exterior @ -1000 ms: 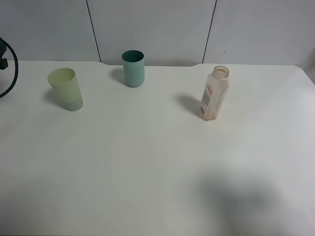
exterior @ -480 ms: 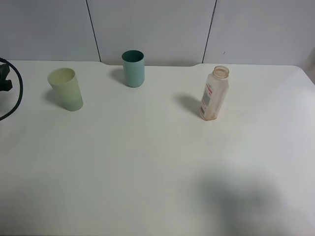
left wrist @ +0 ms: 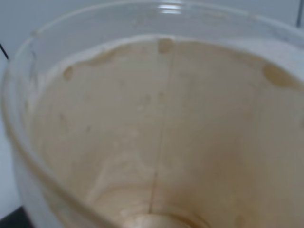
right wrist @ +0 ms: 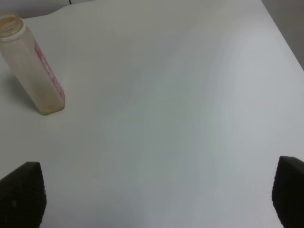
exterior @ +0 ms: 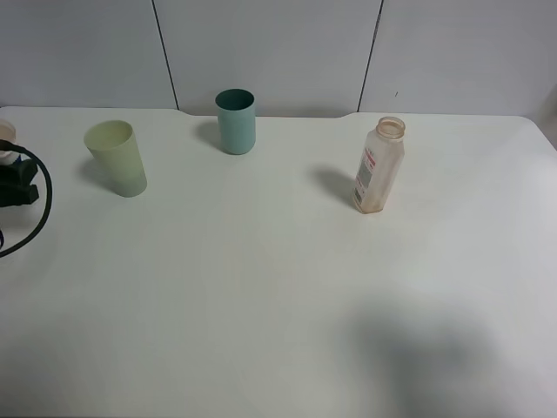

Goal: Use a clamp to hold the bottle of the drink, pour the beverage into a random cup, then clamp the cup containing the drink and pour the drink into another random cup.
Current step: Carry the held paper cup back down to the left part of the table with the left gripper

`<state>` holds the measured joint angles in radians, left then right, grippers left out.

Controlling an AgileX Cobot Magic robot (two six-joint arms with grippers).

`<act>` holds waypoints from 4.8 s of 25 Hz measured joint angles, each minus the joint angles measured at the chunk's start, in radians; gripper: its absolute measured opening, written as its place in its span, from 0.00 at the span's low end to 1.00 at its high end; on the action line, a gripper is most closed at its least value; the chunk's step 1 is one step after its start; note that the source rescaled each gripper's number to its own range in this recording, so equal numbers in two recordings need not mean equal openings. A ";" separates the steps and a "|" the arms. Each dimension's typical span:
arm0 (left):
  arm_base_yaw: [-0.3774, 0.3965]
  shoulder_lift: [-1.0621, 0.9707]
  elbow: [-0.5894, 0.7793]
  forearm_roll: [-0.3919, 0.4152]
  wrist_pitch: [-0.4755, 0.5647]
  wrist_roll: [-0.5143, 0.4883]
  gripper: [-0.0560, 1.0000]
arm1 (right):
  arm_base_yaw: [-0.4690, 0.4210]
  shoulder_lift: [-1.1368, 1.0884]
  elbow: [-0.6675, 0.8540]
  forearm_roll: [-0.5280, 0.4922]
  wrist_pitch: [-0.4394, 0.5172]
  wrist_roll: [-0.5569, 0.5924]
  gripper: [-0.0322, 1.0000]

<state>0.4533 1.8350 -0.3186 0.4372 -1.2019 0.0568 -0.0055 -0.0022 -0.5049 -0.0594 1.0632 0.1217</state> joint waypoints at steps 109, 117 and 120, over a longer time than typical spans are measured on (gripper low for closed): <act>-0.755 0.195 -0.157 -0.137 -0.007 -0.131 0.05 | 0.000 0.000 0.000 0.000 0.000 0.000 1.00; -0.756 0.262 -0.198 -0.132 -0.007 -0.131 0.05 | 0.000 0.000 0.000 0.000 0.000 0.000 1.00; -0.756 0.273 -0.203 -0.131 -0.007 -0.131 0.05 | 0.000 0.000 0.000 0.000 0.000 0.000 1.00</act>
<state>-0.3023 2.1079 -0.5215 0.3063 -1.2088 -0.0740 -0.0055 -0.0022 -0.5049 -0.0594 1.0632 0.1217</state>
